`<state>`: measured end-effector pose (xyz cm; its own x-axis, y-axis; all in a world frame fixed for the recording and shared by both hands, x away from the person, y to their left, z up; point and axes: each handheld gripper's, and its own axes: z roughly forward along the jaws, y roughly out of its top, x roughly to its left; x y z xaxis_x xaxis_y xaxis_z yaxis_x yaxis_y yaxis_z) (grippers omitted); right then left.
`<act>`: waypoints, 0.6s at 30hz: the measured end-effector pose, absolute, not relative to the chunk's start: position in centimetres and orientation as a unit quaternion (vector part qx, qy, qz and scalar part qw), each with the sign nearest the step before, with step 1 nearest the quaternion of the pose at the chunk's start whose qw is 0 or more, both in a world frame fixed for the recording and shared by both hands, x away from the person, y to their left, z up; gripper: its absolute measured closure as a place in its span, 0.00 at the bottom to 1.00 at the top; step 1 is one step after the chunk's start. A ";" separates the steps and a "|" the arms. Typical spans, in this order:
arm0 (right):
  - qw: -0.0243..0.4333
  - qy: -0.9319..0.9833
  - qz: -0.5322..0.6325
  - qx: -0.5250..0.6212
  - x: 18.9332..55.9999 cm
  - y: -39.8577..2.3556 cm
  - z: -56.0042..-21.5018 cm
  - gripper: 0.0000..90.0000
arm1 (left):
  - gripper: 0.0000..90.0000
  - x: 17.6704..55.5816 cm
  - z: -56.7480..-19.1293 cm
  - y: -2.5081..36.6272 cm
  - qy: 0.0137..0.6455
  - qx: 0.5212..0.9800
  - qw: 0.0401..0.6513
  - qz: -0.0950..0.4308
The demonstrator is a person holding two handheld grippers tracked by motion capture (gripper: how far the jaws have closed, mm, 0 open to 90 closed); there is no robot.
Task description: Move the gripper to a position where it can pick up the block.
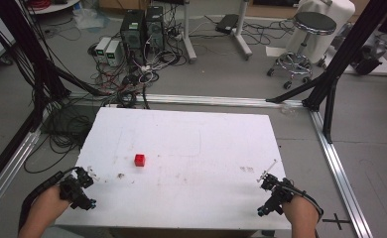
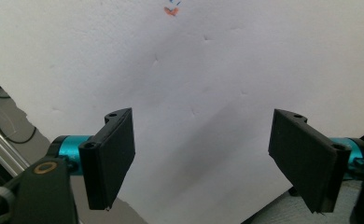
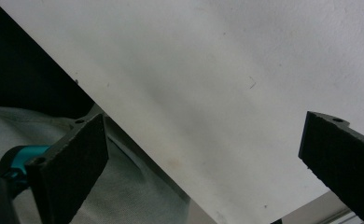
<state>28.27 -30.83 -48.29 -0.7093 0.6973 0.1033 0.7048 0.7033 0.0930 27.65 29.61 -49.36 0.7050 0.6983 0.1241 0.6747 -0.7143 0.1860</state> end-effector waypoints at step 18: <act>0.033 -0.921 -0.064 -0.382 28.2 -30.8 -48.4 0.01 | 0.26 28.5 -48.4 30.3 0.341 0.934 0.050 0.098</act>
